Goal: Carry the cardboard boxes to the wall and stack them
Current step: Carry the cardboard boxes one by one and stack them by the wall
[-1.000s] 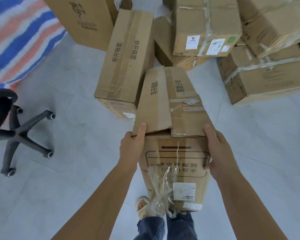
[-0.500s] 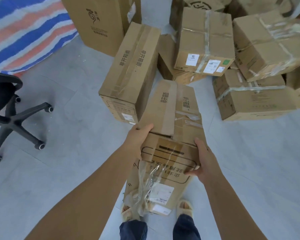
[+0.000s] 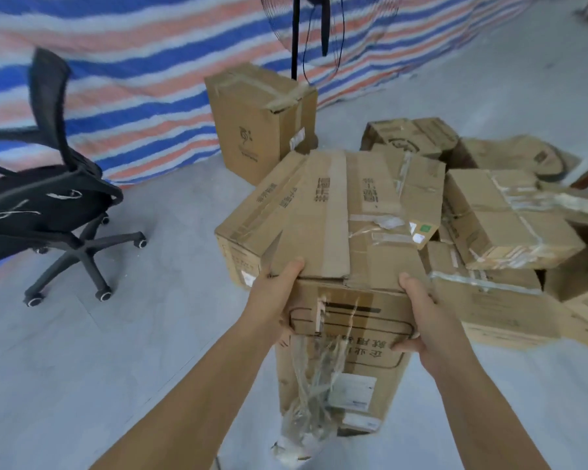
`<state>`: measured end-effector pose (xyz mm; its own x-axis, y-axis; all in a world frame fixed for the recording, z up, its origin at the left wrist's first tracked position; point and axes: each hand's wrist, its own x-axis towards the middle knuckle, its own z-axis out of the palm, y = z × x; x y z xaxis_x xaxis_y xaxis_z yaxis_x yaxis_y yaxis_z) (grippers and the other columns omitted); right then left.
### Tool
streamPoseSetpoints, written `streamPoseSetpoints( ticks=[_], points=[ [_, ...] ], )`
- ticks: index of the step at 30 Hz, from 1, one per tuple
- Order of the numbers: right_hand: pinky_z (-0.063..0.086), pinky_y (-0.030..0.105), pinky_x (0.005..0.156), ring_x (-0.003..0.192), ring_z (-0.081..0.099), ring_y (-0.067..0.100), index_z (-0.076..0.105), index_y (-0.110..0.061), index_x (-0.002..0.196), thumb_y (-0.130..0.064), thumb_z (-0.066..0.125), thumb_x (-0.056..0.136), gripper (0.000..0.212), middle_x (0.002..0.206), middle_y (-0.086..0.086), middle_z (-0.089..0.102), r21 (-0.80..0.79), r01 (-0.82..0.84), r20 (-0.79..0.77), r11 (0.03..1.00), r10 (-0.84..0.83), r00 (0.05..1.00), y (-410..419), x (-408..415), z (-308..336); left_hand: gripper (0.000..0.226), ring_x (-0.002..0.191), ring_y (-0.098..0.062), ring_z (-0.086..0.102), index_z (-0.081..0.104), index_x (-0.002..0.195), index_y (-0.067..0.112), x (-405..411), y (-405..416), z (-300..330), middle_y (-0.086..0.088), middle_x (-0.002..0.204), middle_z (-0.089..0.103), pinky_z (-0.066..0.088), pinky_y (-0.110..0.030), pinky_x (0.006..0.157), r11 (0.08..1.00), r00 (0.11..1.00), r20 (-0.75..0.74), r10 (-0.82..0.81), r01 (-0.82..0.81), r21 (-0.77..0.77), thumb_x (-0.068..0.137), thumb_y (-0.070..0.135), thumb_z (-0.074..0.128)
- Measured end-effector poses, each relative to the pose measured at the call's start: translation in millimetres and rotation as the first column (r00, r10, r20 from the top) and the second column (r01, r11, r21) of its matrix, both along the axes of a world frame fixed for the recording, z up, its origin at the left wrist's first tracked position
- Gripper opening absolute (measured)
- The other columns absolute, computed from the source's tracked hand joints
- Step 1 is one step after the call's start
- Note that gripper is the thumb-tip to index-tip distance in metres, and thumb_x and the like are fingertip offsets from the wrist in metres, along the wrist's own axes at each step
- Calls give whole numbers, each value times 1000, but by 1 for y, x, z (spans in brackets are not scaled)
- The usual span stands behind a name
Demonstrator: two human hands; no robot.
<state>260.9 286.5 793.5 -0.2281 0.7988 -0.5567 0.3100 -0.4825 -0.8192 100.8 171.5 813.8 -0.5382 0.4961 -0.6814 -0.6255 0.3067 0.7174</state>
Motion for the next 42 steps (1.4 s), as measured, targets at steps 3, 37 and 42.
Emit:
streamPoseSetpoints(
  ticks=[3,37,42],
  points=[
    [56,49,68,76,69,14,45,-28,140,-50,62,85,61,112,-1,65,155,-49,-56,987,59,997,2,6,46,44,85,-9,60,50,128,25,14,-12,38,10,102,59,57,-49,74,989,995,-26,98,-94,118,88,37,64],
    [56,55,75,101,55,23,52,-36,110,-45,54,91,22,114,-4,57,163,-978,-4,-132,991,-134,-748,-20,86,21,84,-18,62,57,109,24,282,-765,82,2,98,60,58,-53,62,-109,-124,-122,985,-987,119,90,33,60],
    [55,59,76,91,62,23,56,-36,109,-43,52,92,18,103,-2,64,153,-905,-15,-397,915,-404,-856,6,75,22,72,-14,62,56,112,24,338,-833,77,3,91,61,55,-36,44,-357,-369,-113,922,-927,117,91,31,59]
  ],
)
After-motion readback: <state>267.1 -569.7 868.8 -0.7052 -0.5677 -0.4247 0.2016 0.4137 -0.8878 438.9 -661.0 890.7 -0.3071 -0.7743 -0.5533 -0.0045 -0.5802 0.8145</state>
